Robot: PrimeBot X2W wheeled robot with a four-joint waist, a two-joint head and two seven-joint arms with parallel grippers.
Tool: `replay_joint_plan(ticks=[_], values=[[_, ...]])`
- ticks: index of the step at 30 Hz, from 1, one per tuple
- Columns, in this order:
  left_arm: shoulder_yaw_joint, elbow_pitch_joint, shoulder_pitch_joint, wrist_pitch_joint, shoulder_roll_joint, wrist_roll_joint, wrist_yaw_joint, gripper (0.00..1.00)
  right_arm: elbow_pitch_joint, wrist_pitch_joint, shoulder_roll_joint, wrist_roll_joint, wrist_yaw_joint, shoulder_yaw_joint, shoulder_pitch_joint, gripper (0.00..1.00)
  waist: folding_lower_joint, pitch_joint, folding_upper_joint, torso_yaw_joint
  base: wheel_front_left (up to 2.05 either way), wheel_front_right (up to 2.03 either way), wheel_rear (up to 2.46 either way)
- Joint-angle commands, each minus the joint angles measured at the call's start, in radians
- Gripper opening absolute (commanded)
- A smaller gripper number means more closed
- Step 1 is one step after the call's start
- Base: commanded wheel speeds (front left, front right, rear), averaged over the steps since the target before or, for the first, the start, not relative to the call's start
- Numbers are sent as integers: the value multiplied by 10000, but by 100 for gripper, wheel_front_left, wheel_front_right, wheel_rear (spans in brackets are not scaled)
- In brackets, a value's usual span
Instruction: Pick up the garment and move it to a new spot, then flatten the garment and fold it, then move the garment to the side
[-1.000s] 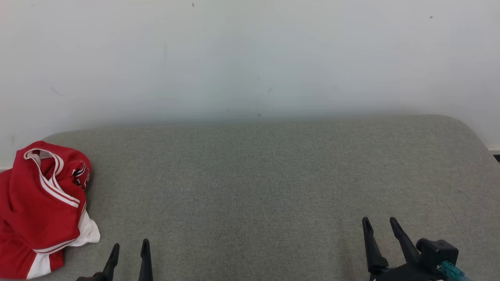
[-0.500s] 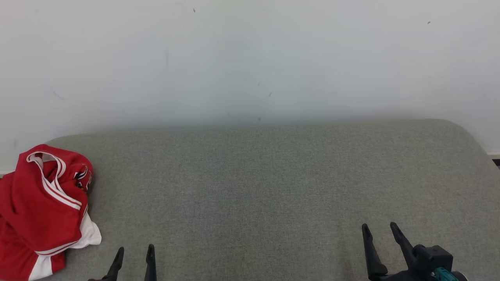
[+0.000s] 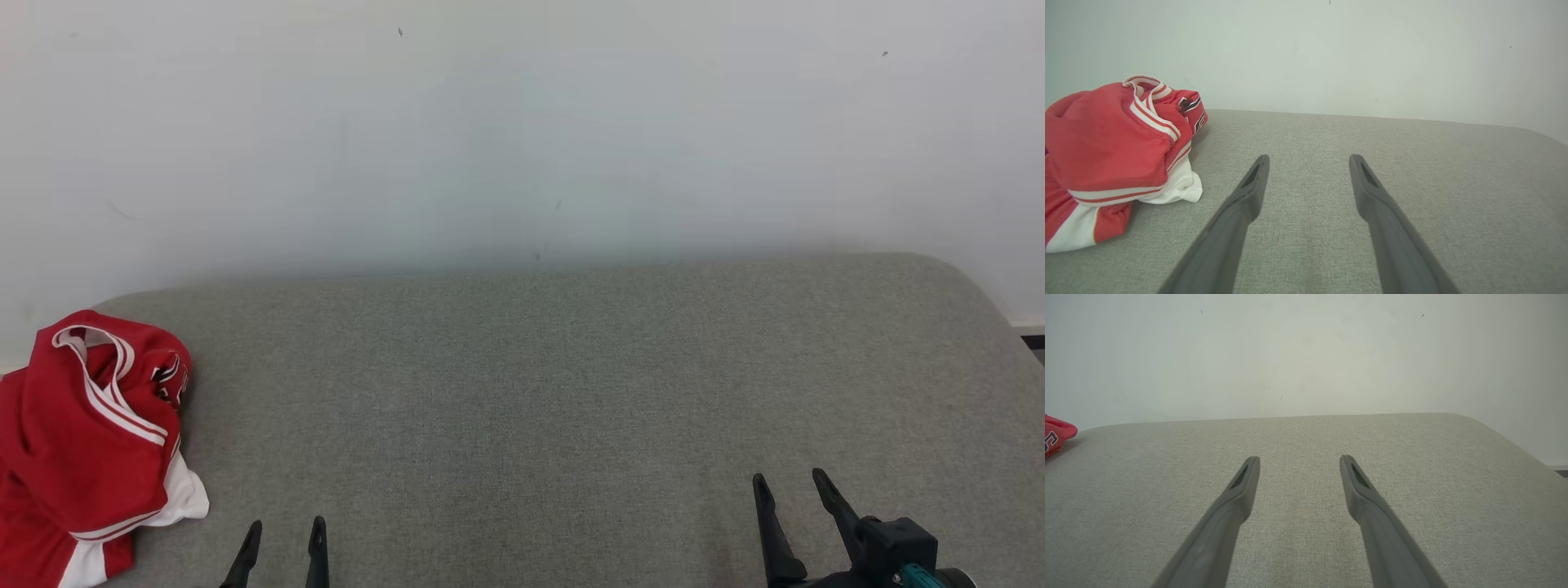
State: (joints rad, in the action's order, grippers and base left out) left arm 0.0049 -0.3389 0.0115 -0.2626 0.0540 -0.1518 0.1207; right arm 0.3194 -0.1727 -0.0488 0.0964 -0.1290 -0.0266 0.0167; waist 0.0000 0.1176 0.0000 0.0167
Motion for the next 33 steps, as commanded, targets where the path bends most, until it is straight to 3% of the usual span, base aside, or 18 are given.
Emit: replay_joint_plan(ticks=[1,12,24,33], values=[[33,-25,-53,-35,-21,-17,15,100,21,-34,-27,11,-32,-1,-121,100,0,-8,0,4,0,0,0],[101,-23,-130,-35,-26,-56,24,100,-77,-30,-27,90,-32,42,-178,100,0,-70,0,-107,0,0,0],[557,647,165,-35,-31,-214,-32,100,87,-223,-24,359,-32,-81,-97,100,0,-225,0,-1390,0,0,0],[1062,818,344,-35,121,-36,-72,100,330,-443,-24,621,-33,-295,-7,100,0,-241,0,-2959,0,0,0]])
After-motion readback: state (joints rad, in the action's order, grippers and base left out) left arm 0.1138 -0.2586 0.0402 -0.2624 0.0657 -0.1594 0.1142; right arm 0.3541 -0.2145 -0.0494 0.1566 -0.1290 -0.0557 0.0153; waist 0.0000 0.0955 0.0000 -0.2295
